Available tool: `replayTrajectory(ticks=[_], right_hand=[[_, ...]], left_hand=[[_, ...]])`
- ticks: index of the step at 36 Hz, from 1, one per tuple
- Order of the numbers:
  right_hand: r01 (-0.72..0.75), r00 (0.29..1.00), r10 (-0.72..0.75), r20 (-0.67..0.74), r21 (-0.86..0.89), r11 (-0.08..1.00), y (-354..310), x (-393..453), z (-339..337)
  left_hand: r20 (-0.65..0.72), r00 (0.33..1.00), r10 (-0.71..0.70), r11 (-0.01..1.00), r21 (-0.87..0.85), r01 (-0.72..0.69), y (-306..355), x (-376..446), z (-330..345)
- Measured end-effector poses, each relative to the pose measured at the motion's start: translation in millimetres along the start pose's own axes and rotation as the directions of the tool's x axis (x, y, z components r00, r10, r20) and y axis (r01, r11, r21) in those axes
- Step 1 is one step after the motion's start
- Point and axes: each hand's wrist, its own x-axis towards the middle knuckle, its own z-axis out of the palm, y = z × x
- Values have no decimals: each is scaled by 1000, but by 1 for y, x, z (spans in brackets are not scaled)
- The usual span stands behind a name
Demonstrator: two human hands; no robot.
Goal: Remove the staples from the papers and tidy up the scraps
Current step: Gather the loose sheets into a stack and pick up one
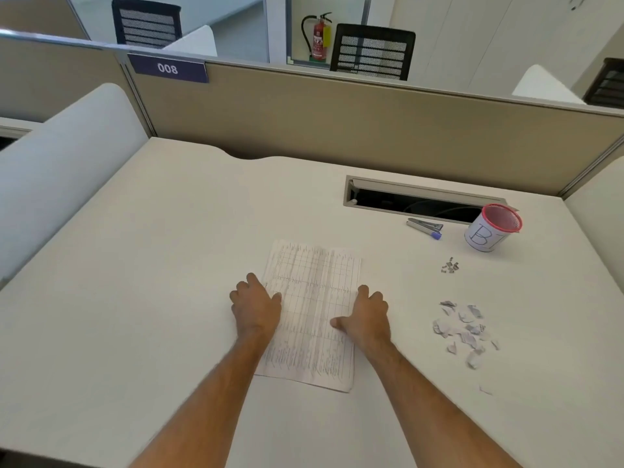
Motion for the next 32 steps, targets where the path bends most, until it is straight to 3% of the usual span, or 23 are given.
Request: replayTrajectory(ticks=[8,19,22,27,32], right_hand=[[-36,999,36,40,-1,999,-6,4,0],[-56,997,56,47,-2,998,-6,7,1],[-58,997,58,50,-2,998,-6,6,0],[-50,997,50,53,-14,999,-5,6,-3],[-58,997,60,43,-57,997,-5,4,-3]], left_hand=[[67,997,-39,999,-11,40,23,-4,2],[162,965,-205,961,-156,230,38,-2,-6],[213,944,-254,910,-278,307,34,3,-4],[331,929,-166,773,-540,331,31,6,-15],[348,926,-144,752,-570,331,36,9,-24]])
